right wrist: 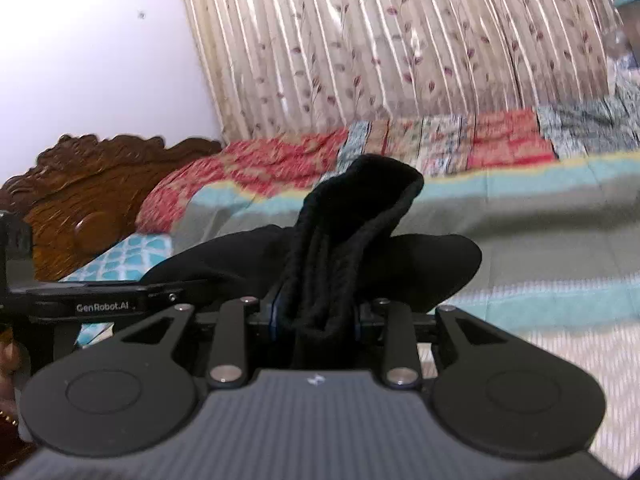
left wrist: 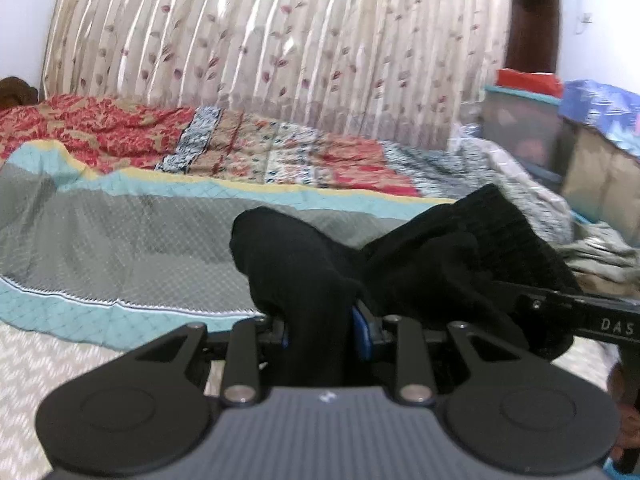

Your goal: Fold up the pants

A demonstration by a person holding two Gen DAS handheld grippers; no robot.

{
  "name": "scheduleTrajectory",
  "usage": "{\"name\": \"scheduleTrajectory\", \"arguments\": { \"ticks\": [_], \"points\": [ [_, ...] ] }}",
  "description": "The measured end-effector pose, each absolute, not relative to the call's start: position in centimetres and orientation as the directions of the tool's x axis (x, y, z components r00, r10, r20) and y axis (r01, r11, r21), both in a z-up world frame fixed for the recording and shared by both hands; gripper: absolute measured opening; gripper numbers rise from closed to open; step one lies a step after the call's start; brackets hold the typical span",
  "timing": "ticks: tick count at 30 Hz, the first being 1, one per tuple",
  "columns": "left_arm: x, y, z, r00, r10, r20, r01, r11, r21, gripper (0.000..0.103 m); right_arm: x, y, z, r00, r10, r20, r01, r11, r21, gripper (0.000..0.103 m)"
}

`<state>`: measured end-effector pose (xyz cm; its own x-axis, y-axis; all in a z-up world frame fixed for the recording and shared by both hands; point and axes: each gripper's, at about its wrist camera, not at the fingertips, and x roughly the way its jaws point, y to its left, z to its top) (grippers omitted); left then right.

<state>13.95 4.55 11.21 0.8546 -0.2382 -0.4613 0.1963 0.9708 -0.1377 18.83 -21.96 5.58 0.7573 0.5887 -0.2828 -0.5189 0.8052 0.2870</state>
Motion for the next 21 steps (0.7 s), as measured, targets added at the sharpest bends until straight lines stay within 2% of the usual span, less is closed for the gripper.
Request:
{"name": "scheduleTrajectory", "arguments": {
  "ticks": [2,4,6,7,8,9,12,15,17,21],
  "points": [
    [17.3,4.2,8.7,0.845,-0.217,-0.488,0.171,0.976,-0.137,0.027,22.2,-21.8,3.7,0.777,0.549,-0.307,-0.477,0.833,0.282,0.033],
    [21.6,3.3,4.5,0.809,-0.163,-0.564,0.123,0.986,-0.109,0.028,25.5,-22.0,0.6,0.787,0.499,-0.364,-0.410,0.863,0.296,0.034],
    [24.9,3.1,-0.5,0.704,-0.107,-0.702,0.058,0.994,-0.093,0.029,29.3,-22.3,-3.7,0.751,0.434,-0.498,-0.293,0.895,0.338,0.035],
    [25.3,3.2,-2.4,0.668,-0.060,-0.742,0.006,0.997,-0.075,0.041,30.9,-22.5,-6.0,0.715,0.394,-0.578,-0.220,0.911,0.350,0.035],
    [25.2,3.5,-3.7,0.678,-0.053,-0.733,-0.031,0.995,-0.100,0.042,31.9,-22.9,-8.3,0.682,0.363,-0.635,-0.157,0.921,0.357,0.041],
    [24.8,3.8,-3.9,0.699,-0.065,-0.712,-0.043,0.990,-0.132,0.044,31.7,-23.6,-9.1,0.698,0.381,-0.606,-0.150,0.906,0.396,0.050],
    [24.7,3.7,-3.5,0.685,-0.057,-0.727,-0.054,0.990,-0.128,0.046,31.8,-24.4,-9.2,0.694,0.400,-0.598,-0.136,0.890,0.436,0.055],
    [24.6,3.6,-2.2,0.653,-0.026,-0.757,-0.090,0.990,-0.111,0.049,31.1,-24.1,-8.0,0.703,0.361,-0.613,-0.124,0.911,0.394,0.063],
    [23.5,3.1,-1.3,0.648,0.014,-0.762,-0.114,0.990,-0.079,0.051,29.8,-23.9,-7.0,0.723,0.337,-0.603,-0.125,0.922,0.366,0.063],
    [19.5,2.3,0.6,0.642,0.074,-0.763,-0.138,0.990,-0.021,0.060,25.5,-23.9,-5.6,0.761,0.271,-0.590,-0.106,0.948,0.299,0.071]
  ]
}}
